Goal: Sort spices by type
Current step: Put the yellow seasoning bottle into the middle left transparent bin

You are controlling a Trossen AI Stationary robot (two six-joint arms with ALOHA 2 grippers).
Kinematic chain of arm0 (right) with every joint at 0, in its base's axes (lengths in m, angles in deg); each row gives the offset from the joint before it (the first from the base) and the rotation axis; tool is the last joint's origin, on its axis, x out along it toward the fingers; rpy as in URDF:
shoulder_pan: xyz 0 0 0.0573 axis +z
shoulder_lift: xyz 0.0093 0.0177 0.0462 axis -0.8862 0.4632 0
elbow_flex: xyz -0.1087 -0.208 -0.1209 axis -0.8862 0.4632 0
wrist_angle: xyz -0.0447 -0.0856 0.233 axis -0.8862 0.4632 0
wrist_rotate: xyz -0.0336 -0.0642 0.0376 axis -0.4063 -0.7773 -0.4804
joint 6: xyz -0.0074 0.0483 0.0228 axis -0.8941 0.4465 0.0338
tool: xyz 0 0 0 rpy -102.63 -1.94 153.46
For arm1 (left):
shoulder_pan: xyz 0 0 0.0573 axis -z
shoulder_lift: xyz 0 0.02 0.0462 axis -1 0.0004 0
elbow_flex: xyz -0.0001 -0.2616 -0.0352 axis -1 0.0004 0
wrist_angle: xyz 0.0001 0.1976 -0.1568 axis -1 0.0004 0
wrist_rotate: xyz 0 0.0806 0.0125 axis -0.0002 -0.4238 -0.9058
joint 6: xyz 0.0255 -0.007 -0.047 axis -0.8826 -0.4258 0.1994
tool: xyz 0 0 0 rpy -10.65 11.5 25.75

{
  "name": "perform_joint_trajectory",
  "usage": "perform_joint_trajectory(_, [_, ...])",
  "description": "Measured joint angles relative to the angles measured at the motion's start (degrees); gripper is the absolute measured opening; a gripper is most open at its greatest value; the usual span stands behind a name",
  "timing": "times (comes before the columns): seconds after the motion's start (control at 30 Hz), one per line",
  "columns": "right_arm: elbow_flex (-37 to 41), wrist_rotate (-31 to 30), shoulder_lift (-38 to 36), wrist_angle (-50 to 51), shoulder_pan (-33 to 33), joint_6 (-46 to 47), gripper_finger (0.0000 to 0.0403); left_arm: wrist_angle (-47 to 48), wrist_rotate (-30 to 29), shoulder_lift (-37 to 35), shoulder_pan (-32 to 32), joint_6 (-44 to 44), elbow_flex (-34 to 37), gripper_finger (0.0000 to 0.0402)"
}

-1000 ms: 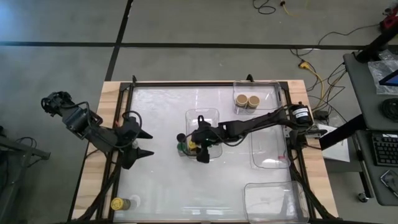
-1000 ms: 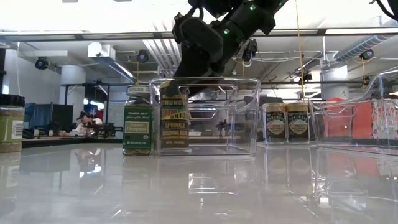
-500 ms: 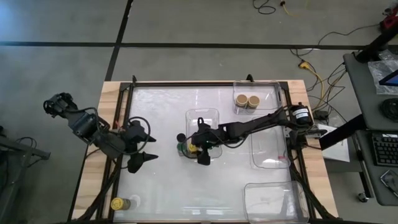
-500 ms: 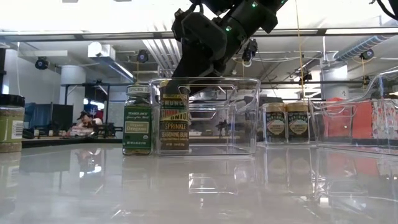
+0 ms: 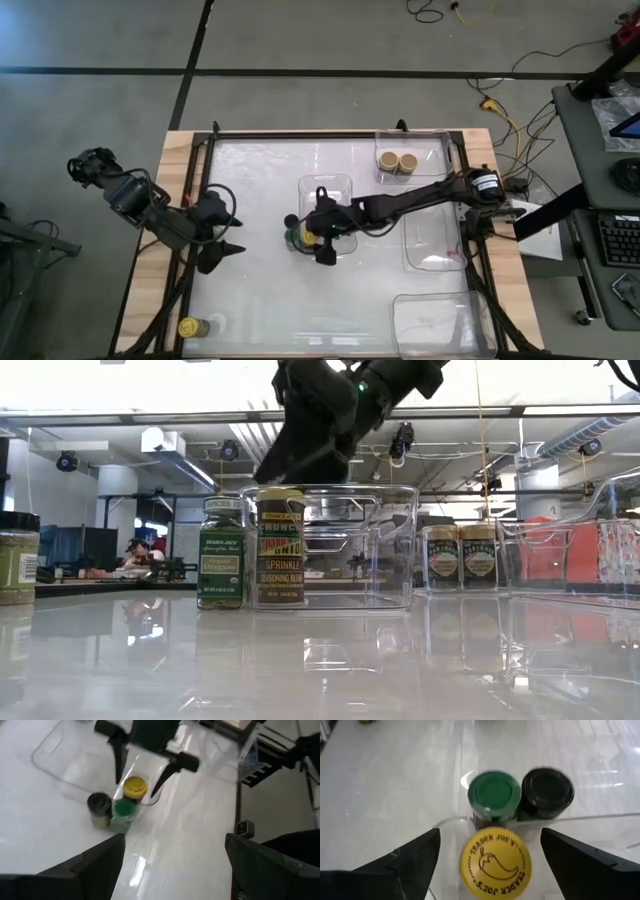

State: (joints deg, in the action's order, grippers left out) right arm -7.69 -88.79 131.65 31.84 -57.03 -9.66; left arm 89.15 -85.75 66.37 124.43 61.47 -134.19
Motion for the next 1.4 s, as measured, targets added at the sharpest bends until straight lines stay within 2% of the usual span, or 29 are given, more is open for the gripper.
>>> perform_joint_trajectory(0.27, [-7.85, -0.04, -1.08, 8.51, 0.66, -2.70, 0.0354, 2.85, 2.35, 0.41, -0.02, 6.58, 0.00, 0.0327])
perform_joint_trajectory(0.43, [-13.39, -0.47, -1.14, 11.61, 2.21, -5.15, 0.0354, 3.20, 19.14, 3.89, 0.35, 14.71, 0.00, 0.0321])
perform_joint_trajectory(0.67, [-18.02, -2.01, -1.14, 12.09, 3.31, -5.85, 0.0354, 6.70, 35.08, 13.00, 6.33, 27.31, 0.00, 0.0312])
perform_joint_trajectory(0.8, [-19.67, -3.08, -1.14, 12.10, 3.64, -7.67, 0.0354, 7.41, 36.64, 17.54, 10.37, 31.71, 0.00, 0.0317])
perform_joint_trajectory(1.0, [-20.39, -3.50, -1.14, 12.17, 3.76, -8.44, 0.0354, 6.89, 37.22, 22.70, 13.25, 37.13, 0.00, 0.0358])
perform_joint_trajectory(1.2, [-20.57, -3.64, -1.14, 12.22, 4.91, -7.96, 0.0354, 7.14, 44.01, 26.90, 14.94, 39.58, 0.64, 0.0377])
perform_joint_trajectory(1.4, [-20.57, -3.63, -1.14, 12.22, 6.32, -7.64, 0.0354, 6.43, 49.43, 29.61, 15.23, 36.81, 2.18, 0.0377])
